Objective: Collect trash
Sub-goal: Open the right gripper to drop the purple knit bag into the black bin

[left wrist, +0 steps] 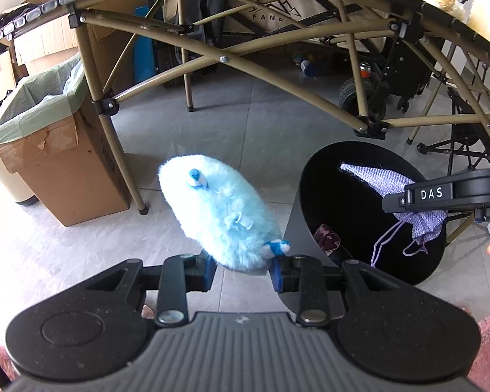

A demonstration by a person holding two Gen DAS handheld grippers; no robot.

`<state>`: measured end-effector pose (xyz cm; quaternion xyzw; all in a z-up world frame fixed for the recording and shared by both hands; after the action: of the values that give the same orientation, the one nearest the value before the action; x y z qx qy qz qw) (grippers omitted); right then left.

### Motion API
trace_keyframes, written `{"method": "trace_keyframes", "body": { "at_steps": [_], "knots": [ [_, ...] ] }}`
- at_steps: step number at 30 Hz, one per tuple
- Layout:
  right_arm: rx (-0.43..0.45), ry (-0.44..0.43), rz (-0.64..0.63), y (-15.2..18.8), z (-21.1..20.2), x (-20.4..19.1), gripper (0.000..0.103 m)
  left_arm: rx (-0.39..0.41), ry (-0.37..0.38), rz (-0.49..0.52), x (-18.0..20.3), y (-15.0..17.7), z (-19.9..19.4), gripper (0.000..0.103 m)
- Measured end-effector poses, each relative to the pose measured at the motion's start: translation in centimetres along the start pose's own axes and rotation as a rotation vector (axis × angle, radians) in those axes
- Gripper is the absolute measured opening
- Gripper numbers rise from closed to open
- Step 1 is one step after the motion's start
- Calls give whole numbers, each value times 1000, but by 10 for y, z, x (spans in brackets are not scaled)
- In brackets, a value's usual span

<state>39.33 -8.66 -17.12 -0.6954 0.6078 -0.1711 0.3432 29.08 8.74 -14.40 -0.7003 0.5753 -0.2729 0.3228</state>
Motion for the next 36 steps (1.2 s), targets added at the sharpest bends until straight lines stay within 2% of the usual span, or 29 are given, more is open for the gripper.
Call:
{"method": "trace_keyframes", "body": {
  "at_steps": [6, 9, 12, 14, 15, 17, 21, 36],
  "knots": [
    [-31, 0, -5, 6, 8, -1, 30, -10, -6, -5, -2, 1, 4, 33],
    [-52, -6, -7, 8, 11, -3, 35, -9, -6, -6, -1, 0, 4, 33],
    [-66, 3, -12, 9, 13, -2, 44, -8, -6, -6, -1, 0, 4, 33],
    [-74, 11, -1, 9, 14, -2, 59, -7, -6, -7, -1, 0, 4, 33],
    [-76, 16, 2, 9, 14, -1, 63, -7, -7, -8, 0, 0, 3, 33],
    [-84, 34, 2, 10, 14, 0, 83, -7, -8, -9, 0, 0, 3, 33],
    [-131, 49, 3, 14, 20, 3, 103, -6, -6, -7, 1, 0, 3, 33],
    [-125, 68, -17, 16, 18, 7, 103, -3, -3, -1, 3, 0, 1, 33]
  ]
}}
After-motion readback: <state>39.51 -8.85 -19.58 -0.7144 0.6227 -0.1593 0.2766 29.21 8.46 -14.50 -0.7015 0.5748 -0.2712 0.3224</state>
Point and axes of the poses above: each gripper's, at about its wrist camera, not at the fingertips, and z roughly the way its jaws point, x to its right, y to its underside, the point moved 2 cm from there along z, roughly the way its jaws point, and after that the axes turned 14 degrees about x, right-handed, at the moved point
